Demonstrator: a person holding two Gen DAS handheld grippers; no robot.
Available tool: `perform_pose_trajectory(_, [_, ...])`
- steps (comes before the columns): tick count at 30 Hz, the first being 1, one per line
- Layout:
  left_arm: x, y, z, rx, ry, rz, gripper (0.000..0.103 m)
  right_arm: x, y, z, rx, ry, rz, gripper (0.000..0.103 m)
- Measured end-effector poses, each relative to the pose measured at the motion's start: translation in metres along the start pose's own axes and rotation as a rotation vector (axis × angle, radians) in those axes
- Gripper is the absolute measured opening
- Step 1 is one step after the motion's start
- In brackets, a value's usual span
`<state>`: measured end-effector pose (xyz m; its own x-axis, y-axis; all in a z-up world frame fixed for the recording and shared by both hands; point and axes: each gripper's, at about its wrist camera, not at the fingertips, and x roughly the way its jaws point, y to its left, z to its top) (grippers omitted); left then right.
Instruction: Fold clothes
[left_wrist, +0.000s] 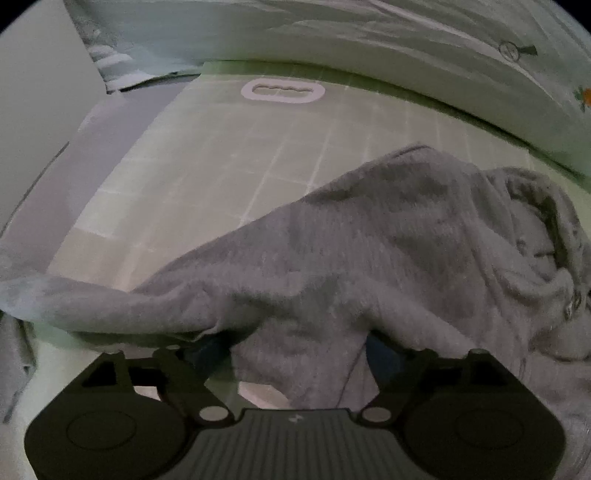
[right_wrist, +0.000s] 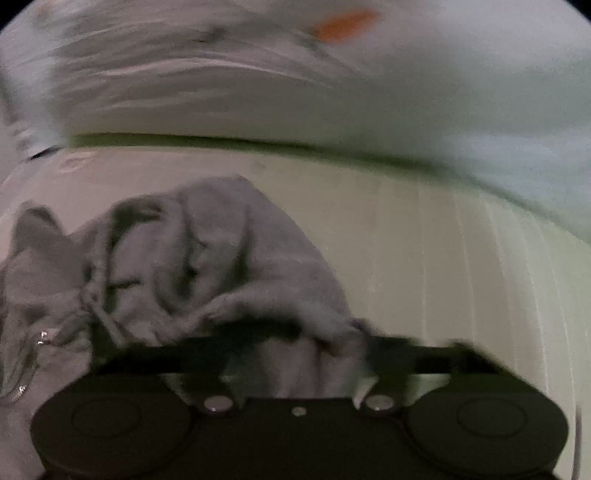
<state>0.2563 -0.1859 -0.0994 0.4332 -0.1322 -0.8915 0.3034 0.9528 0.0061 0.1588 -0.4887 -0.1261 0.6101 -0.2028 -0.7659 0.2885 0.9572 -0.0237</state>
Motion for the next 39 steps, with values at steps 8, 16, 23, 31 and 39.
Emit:
perform_pose_trajectory(8, [0.005, 0.003, 0.005, -0.027, -0.028, -0.013, 0.090, 0.005, -0.017, 0.067, -0.079, -0.109, -0.109, 0.007])
perform_pose_trajectory(16, [0.009, -0.007, 0.006, -0.021, -0.048, 0.012, 0.091, -0.004, -0.036, 0.124, -0.058, -0.238, -0.210, 0.055])
perform_pose_trajectory(23, [-0.001, -0.003, -0.001, -0.022, -0.045, 0.022, 0.091, -0.057, -0.083, 0.013, 0.213, -0.138, -0.164, 0.074])
perform_pose_trajectory(31, [-0.011, -0.018, -0.018, -0.013, -0.020, 0.005, 0.091, -0.079, -0.101, -0.059, 0.320, -0.022, -0.049, 0.074])
perform_pose_trajectory(39, [-0.018, -0.032, -0.034, 0.003, 0.004, 0.000, 0.091, -0.078, -0.097, -0.068, 0.209, -0.001, -0.086, 0.008])
